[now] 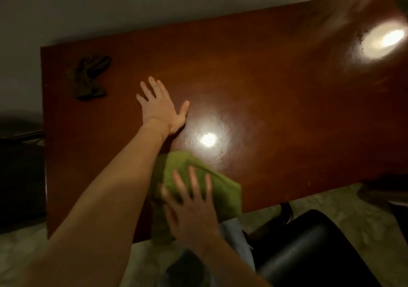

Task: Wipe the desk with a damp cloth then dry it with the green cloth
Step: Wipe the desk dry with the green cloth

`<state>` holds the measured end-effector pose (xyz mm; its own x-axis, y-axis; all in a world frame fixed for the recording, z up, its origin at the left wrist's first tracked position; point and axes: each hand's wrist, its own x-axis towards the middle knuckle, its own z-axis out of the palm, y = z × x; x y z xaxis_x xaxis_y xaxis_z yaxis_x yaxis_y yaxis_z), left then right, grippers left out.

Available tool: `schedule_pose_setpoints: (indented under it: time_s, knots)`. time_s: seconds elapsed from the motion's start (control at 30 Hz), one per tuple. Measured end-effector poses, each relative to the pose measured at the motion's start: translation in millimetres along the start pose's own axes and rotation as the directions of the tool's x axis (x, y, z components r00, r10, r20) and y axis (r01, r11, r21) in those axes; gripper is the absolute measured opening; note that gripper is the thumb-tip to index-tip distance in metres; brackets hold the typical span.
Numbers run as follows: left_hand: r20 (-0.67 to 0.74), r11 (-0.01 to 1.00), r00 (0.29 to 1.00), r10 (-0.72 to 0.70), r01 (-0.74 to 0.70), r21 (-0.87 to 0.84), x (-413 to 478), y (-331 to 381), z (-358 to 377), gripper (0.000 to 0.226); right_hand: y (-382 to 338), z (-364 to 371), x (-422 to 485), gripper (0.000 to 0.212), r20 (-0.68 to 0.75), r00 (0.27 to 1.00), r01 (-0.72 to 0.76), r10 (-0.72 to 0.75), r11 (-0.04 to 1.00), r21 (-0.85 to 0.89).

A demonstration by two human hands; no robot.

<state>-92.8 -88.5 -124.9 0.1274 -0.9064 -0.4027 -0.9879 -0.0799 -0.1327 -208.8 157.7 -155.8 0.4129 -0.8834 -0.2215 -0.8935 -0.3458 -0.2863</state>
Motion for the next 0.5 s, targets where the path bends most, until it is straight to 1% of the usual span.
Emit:
schedule_pose_setpoints:
  time_s: [0.07,0.13,0.17,0.2,0.27,0.33,0.37,0.43,0.47,0.5]
  knots:
    - [0.004,1.000,1.000,-0.002,0.002,0.011,1,-1,0,0.110,-19,1,15,0.058,0.026,0.999,0.034,-0.035,0.999,0.026]
    - [0.014,1.000,1.000,-0.005,0.005,0.014,4,-2,1,0.110,-4,-8,26,0.053,0.008,0.999,0.049,-0.049,0.998,0.030]
    - [0.020,1.000,1.000,-0.010,0.010,0.016,5,-2,1,0.110,14,-16,28,0.051,-0.020,0.999,0.030,-0.029,0.999,0.028]
    - [0.018,1.000,1.000,-0.017,0.016,0.018,5,-2,2,0.110,36,-23,29,0.052,-0.050,0.998,-0.024,0.025,1.000,0.018]
    - [-0.012,1.000,1.000,-0.025,0.025,-0.010,4,-2,7,0.108,93,-36,30,0.057,-0.099,0.971,-0.219,0.217,0.976,-0.015]
    - [-0.103,0.993,0.994,-0.031,0.019,-0.120,-3,0,15,0.100,151,-48,19,0.059,-0.184,0.886,-0.437,0.425,0.899,-0.024]
    - [-0.192,0.982,0.981,-0.029,-0.008,-0.188,-9,4,19,0.092,174,-53,9,0.060,-0.212,0.833,-0.525,0.512,0.851,-0.008]
    - [-0.380,0.952,0.924,-0.045,-0.076,-0.298,-24,23,28,0.075,203,-58,-13,0.060,-0.220,0.739,-0.645,0.637,0.763,0.045]
    - [-0.435,0.935,0.898,-0.073,-0.090,-0.344,-32,37,31,0.069,210,-59,-20,0.060,-0.218,0.702,-0.682,0.677,0.728,0.064]
    - [-0.453,0.915,0.885,-0.108,-0.090,-0.393,-40,54,33,0.064,214,-60,-24,0.061,-0.216,0.675,-0.710,0.705,0.701,0.069]
